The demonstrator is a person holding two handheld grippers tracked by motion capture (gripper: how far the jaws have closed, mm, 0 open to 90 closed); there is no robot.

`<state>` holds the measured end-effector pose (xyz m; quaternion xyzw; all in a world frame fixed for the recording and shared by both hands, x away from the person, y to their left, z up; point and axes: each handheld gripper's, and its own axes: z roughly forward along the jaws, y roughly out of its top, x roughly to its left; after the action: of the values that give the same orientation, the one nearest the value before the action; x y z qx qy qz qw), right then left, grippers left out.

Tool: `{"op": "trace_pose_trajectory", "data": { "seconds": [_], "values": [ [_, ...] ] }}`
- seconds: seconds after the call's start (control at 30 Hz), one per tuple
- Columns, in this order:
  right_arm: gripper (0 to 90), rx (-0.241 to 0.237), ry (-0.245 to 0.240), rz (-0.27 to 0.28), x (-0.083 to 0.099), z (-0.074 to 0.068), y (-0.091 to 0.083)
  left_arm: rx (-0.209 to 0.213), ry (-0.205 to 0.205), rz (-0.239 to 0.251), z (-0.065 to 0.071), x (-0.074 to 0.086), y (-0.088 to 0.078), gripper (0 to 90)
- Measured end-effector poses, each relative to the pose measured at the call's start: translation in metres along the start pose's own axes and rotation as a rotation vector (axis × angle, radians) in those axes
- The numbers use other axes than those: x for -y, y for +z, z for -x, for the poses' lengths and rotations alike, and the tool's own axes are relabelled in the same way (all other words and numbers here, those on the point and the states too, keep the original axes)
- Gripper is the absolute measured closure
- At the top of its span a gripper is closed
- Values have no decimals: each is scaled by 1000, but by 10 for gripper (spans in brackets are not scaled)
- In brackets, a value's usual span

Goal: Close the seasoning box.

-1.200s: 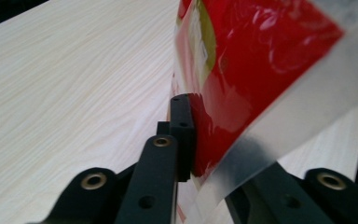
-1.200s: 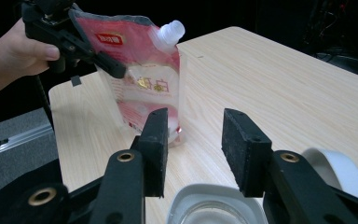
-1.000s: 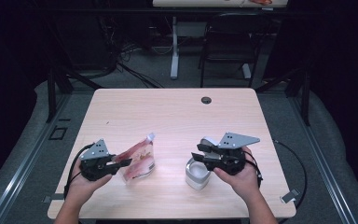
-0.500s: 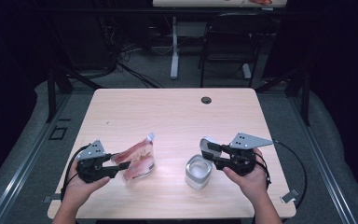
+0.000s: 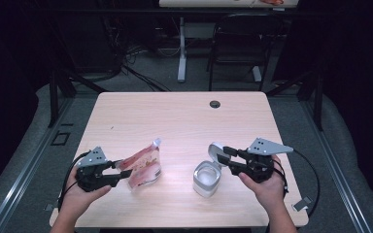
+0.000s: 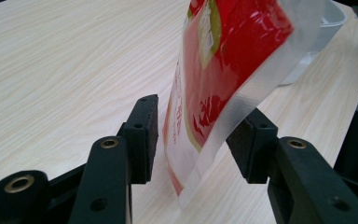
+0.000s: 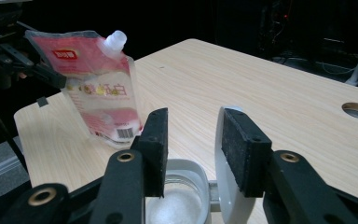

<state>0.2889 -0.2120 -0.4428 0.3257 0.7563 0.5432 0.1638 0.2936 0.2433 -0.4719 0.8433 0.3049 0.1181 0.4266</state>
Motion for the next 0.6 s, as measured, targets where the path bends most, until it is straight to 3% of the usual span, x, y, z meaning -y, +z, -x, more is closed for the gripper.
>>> {"op": "trace_pose_trajectory", "data": {
  "seconds": [0.17,0.5,0.6],
  "values": [
    [686,21,10,-1,1,3,-4,-11,-1,-2,1,-1,-1,554],
    [896,85,18,1,3,13,-13,-28,-21,-2,-2,0,-3,551],
    [900,104,42,9,5,19,-16,-32,-17,-6,-2,0,-4,549]
  ]
}}
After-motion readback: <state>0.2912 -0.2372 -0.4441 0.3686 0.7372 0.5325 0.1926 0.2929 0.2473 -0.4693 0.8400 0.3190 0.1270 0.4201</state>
